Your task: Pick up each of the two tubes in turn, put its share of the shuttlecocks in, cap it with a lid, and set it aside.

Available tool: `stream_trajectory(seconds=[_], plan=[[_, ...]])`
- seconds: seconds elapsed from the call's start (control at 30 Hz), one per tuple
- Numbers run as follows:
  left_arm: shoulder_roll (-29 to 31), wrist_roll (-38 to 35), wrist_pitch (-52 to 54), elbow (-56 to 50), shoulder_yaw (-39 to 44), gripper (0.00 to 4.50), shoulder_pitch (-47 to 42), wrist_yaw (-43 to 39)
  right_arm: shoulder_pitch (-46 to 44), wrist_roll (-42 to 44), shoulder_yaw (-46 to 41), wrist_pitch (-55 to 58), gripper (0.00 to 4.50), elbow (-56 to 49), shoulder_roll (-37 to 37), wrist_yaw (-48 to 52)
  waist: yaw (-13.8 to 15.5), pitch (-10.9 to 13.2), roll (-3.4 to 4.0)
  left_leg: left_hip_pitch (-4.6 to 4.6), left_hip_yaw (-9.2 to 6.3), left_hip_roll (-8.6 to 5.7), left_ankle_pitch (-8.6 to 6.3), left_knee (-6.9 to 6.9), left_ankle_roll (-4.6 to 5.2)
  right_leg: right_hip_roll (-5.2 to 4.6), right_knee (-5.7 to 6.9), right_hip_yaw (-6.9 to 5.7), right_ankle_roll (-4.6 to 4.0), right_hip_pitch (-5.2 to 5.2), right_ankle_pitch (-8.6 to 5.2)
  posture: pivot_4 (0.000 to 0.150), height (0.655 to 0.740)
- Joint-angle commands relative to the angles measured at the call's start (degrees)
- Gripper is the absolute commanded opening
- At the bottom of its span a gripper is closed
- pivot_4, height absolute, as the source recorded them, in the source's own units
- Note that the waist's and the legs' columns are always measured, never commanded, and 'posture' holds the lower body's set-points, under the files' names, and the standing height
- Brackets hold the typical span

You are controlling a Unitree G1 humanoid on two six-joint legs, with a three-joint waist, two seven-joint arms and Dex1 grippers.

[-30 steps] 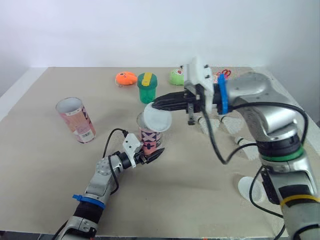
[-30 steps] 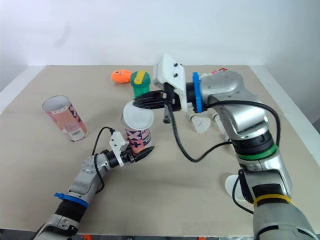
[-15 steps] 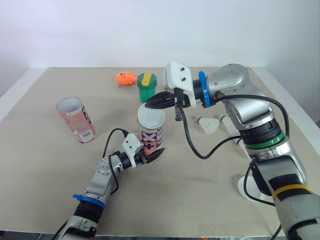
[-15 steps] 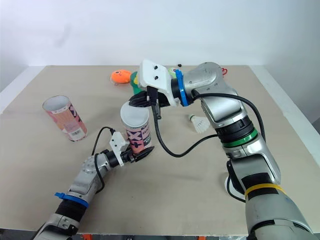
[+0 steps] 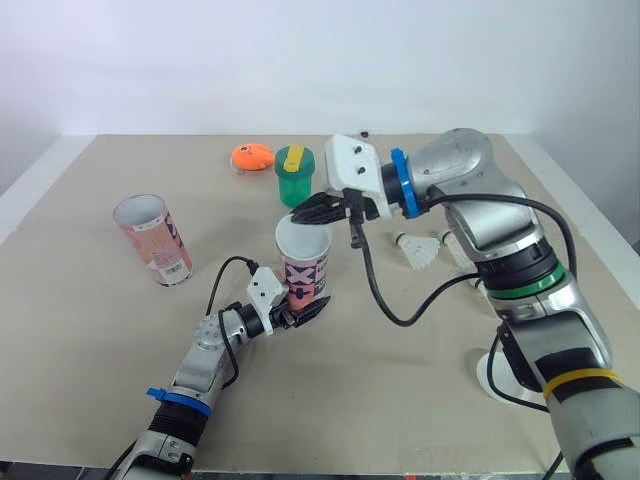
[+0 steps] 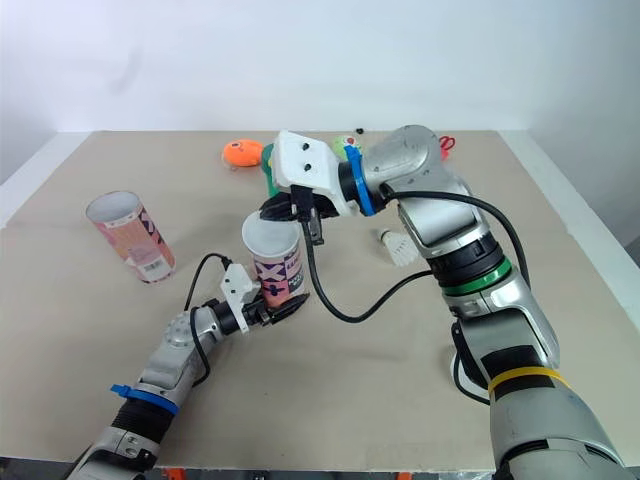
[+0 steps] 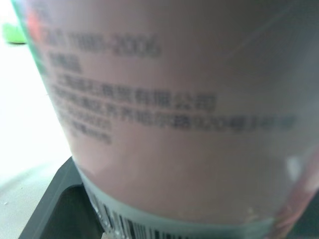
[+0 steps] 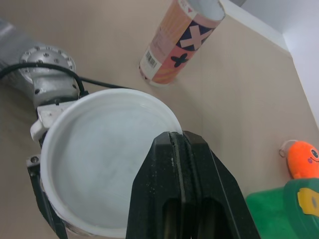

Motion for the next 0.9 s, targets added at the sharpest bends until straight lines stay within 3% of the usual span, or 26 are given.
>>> stream_trajectory(seconds=[0.03, 0.9], plan=[[0.0, 1.1, 2.0, 4.6, -0.8, 3.37, 2.3, 0.4, -1.0, -0.7, -0.3, -1.2, 0.05, -0.9, 0.3, 0.6, 0.0, 0.0, 0.0, 0.0, 0.0, 0.0, 0.0, -0.01, 0.0, 0.0, 0.0, 0.0, 0.0, -0.03, 0.0, 0.15, 0.74], [-0.1, 0.9, 2.5, 4.4, -0.8, 3.37, 2.3, 0.3, 0.3, -5.9, 1.3, -5.7, 0.05, 0.0, 0.4, 1.5, 0.0, 0.0, 0.0, 0.01, 0.03, -0.08, 0.16, -0.6, 0.23, -0.17, -0.09, 0.0, -0.03, -0.42, -0.01, 0.15, 0.74]])
